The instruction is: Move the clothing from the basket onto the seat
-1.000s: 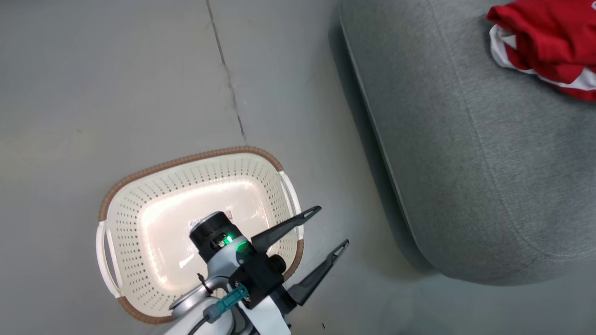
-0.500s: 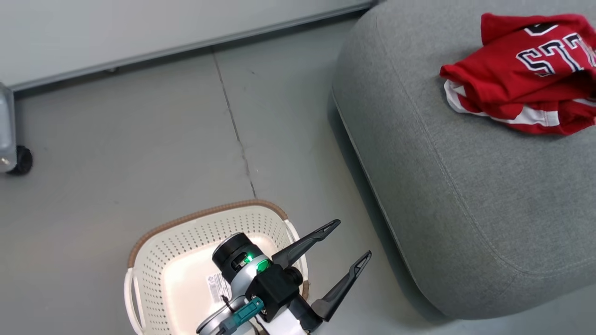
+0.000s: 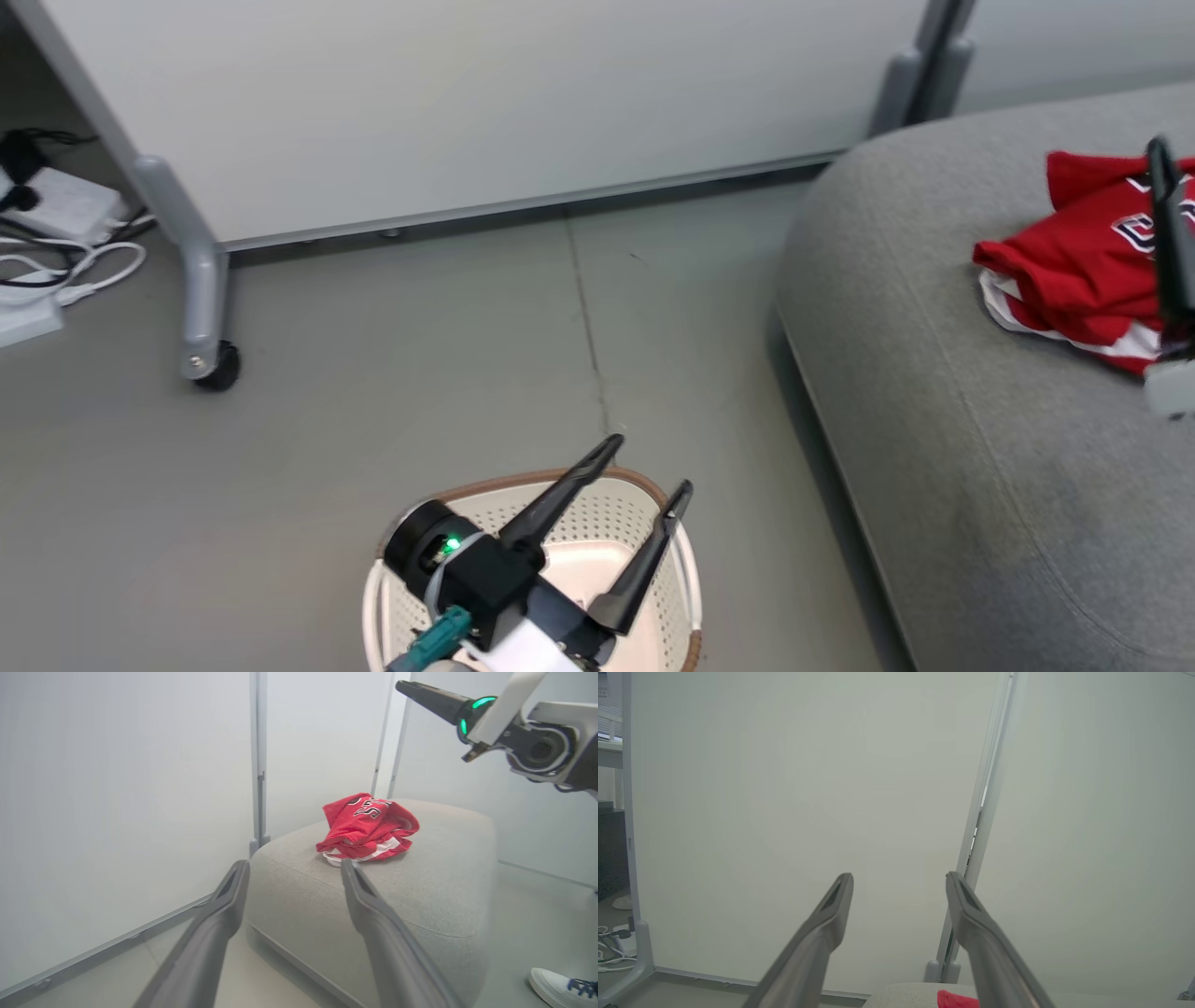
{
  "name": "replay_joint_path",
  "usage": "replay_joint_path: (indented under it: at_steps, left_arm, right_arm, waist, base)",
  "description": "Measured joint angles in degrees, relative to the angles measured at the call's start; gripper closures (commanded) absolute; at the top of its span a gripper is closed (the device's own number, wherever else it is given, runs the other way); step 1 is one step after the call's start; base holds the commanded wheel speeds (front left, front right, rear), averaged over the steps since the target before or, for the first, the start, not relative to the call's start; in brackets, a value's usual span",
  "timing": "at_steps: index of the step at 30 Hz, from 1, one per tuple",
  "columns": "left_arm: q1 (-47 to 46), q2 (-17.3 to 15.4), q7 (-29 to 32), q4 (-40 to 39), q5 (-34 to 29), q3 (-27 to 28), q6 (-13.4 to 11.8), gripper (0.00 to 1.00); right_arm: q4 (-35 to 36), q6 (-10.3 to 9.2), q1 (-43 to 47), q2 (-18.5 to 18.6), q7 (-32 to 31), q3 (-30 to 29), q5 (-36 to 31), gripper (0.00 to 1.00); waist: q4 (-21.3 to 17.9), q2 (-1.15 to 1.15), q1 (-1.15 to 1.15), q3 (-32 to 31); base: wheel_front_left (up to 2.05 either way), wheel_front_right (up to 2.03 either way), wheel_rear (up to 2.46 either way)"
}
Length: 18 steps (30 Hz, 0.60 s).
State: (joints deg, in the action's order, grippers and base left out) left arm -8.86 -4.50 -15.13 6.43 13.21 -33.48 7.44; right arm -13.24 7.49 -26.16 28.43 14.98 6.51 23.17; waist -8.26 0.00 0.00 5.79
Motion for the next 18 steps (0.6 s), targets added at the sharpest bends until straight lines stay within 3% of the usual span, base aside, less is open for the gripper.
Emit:
replay_joint_path:
  at_steps: [8,18]
  left_arm:
    - [3.22,1.22,-0.01,-0.37,-1.91,10.25,-0.1,0.0]
    - [6.53,1.62,-0.01,0.45,-4.97,18.84,-5.72,0.0]
  right_arm:
    - [7.62,0.0,10.76,-8.18,0.0,-0.02,-4.02,0.0]
    - [6.68,0.0,19.33,-20.16,0.0,-4.32,-7.47,0.0]
  waist:
    - [6.85,0.0,0.0,-2.98]
    - [13.1,0.0,0.0,-5.52]
  base:
    - [0.0,0.0,0.0]
    - [0.0,0.0,0.0]
